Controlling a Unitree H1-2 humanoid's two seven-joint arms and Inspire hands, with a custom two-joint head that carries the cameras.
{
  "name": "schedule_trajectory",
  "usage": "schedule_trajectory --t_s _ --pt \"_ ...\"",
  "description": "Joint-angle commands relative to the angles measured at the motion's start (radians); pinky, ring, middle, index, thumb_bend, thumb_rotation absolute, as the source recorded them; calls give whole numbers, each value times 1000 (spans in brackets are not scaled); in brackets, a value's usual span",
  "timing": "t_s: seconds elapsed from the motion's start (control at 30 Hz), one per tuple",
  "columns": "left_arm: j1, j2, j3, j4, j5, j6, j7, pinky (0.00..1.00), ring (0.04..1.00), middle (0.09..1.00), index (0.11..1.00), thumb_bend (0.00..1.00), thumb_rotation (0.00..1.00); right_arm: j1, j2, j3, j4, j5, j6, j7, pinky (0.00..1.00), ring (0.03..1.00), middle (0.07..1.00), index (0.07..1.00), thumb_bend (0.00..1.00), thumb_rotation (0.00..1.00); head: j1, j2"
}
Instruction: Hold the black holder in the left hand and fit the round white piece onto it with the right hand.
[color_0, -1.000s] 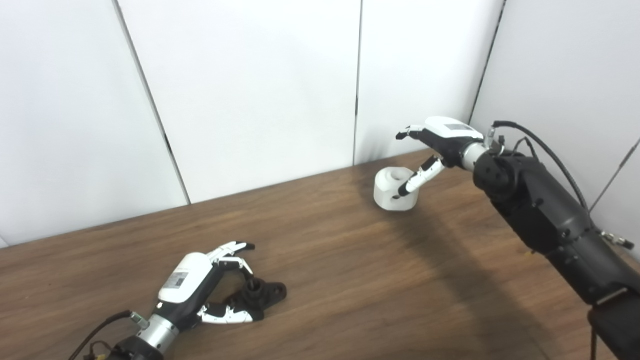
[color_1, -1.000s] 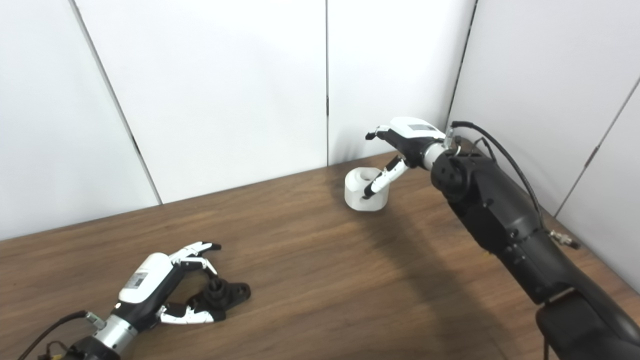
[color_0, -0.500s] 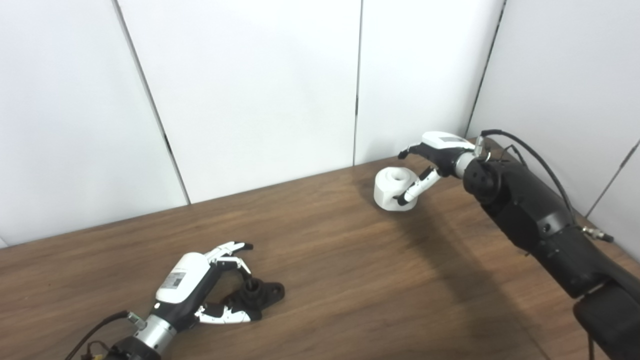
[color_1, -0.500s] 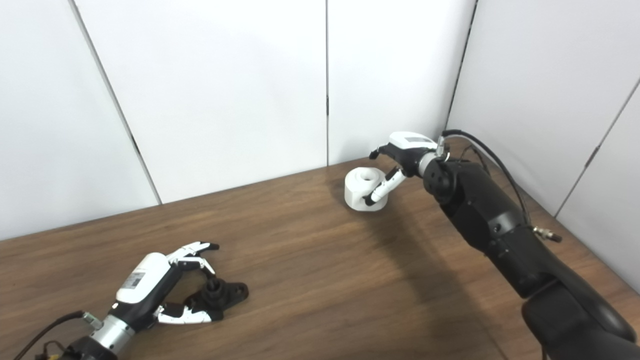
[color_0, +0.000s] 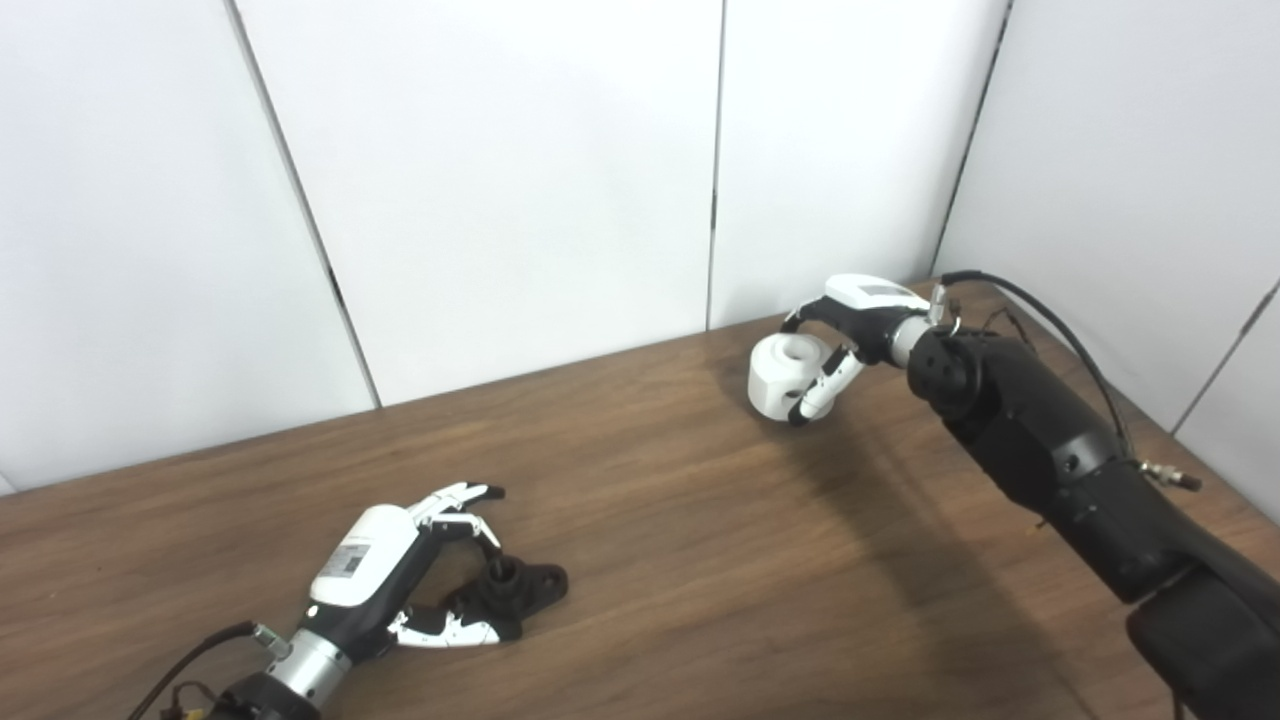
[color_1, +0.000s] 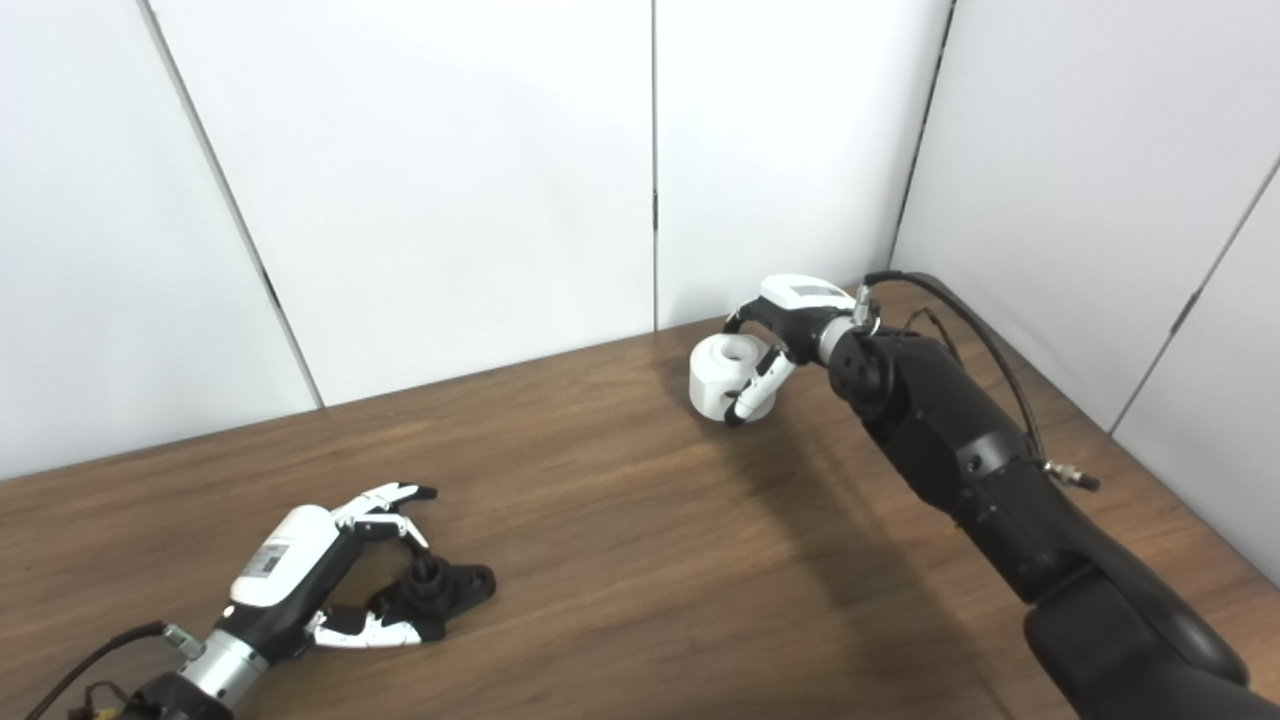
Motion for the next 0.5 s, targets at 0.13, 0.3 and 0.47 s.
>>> schedule_trajectory --t_s 0.13,0.3,0.47 --pt "77 63 -30 70 38 12 -71 782 897 874 484 522 74 -37 -23 -37 -32 23 -59 -65 860 870 880 628 849 224 1 5" --pt "75 64 -36 74 43 13 -60 759 889 869 485 522 75 -29 -23 -53 -39 27 -97 -109 841 843 831 500 554 153 2 7" --pt "74 66 -37 72 47 12 -62 761 888 868 485 522 76 -20 -20 -67 -36 25 -141 -178 775 796 766 484 522 135 6 12"
